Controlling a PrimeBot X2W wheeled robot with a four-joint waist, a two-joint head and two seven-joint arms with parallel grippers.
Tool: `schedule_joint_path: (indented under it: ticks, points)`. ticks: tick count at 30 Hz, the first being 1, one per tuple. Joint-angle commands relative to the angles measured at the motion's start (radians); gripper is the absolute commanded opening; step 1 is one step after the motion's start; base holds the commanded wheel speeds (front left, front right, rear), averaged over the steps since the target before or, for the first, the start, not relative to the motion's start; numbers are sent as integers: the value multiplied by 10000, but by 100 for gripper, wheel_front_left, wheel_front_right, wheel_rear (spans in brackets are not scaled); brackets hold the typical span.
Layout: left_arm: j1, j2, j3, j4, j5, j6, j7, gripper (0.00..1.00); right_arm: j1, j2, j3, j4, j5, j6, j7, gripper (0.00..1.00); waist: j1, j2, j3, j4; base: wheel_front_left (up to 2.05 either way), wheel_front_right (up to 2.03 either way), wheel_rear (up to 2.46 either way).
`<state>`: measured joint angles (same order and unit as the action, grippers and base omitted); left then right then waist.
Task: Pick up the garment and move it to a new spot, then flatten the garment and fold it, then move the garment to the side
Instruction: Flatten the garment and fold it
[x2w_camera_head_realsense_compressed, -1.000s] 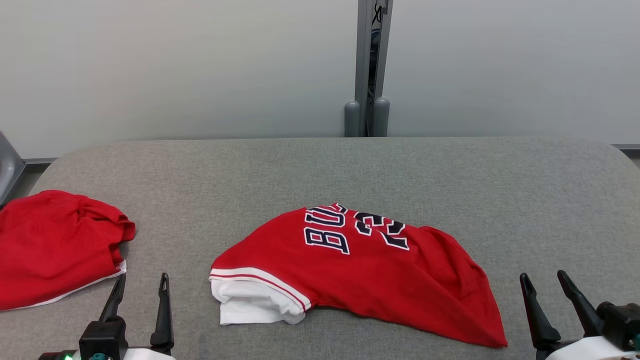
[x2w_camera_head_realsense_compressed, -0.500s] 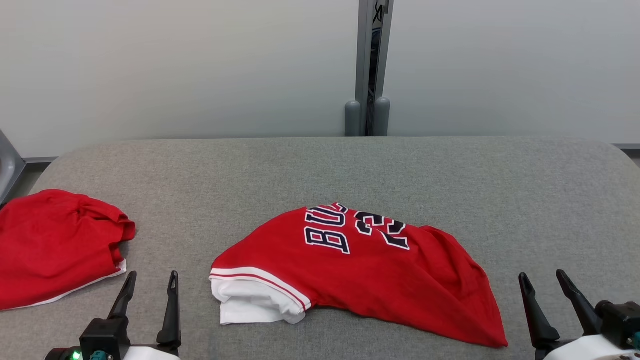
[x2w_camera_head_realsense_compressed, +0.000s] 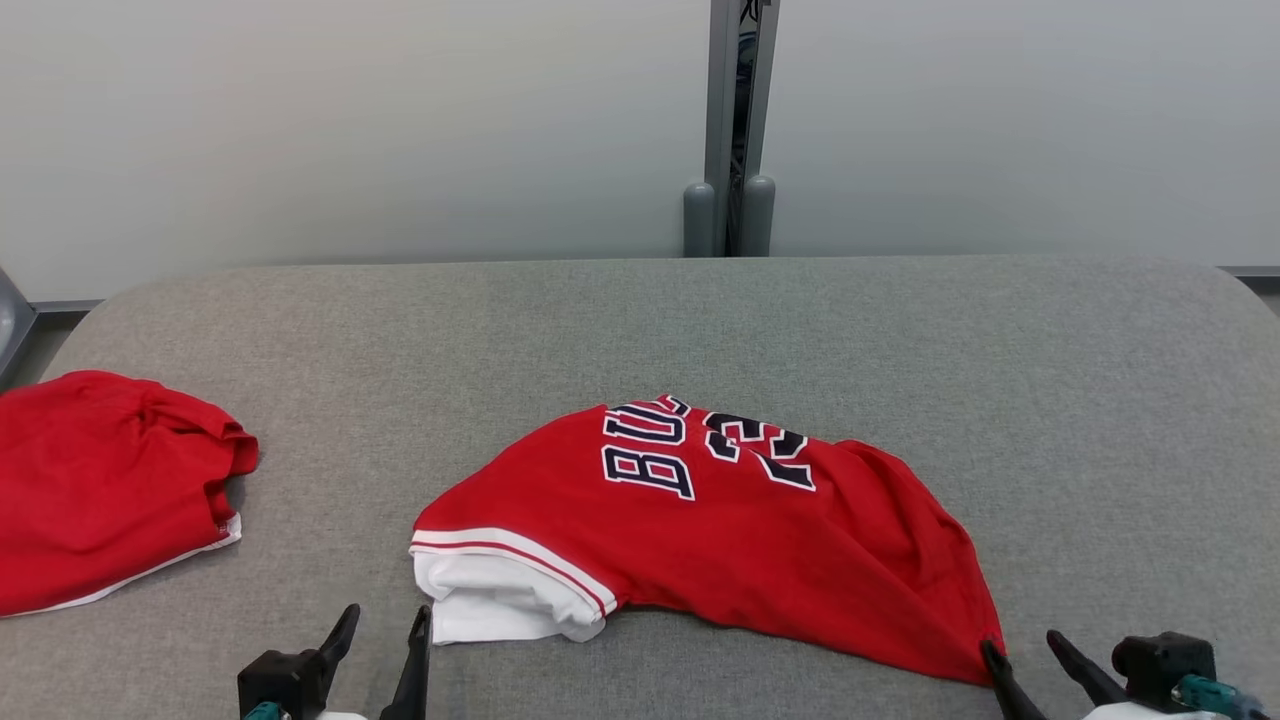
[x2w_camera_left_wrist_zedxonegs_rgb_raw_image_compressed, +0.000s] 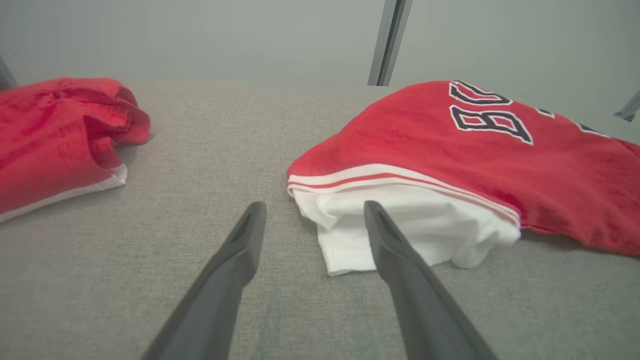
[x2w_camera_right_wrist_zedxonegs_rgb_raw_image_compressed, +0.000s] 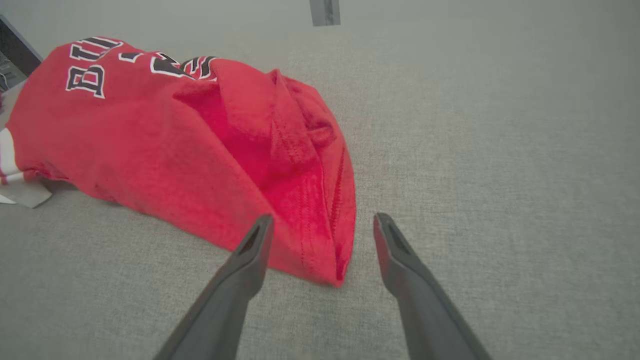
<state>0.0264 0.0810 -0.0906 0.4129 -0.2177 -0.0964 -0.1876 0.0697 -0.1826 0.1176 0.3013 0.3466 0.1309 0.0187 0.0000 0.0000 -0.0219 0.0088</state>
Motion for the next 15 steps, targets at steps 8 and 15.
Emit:
schedule_joint_path:
  ticks: [8,15]
  points:
    - [-1123,0,-342,2328,-465,-264,-336,100,-1002,36,650,2124,205,-3,-572,100,0,0,169,-142,0,0,0]
    - [-1818,-26,-804,3875,-745,-339,-580,100,-1920,239,1202,3784,442,-3,-1273,100,0,0,197,-173,0,0,0]
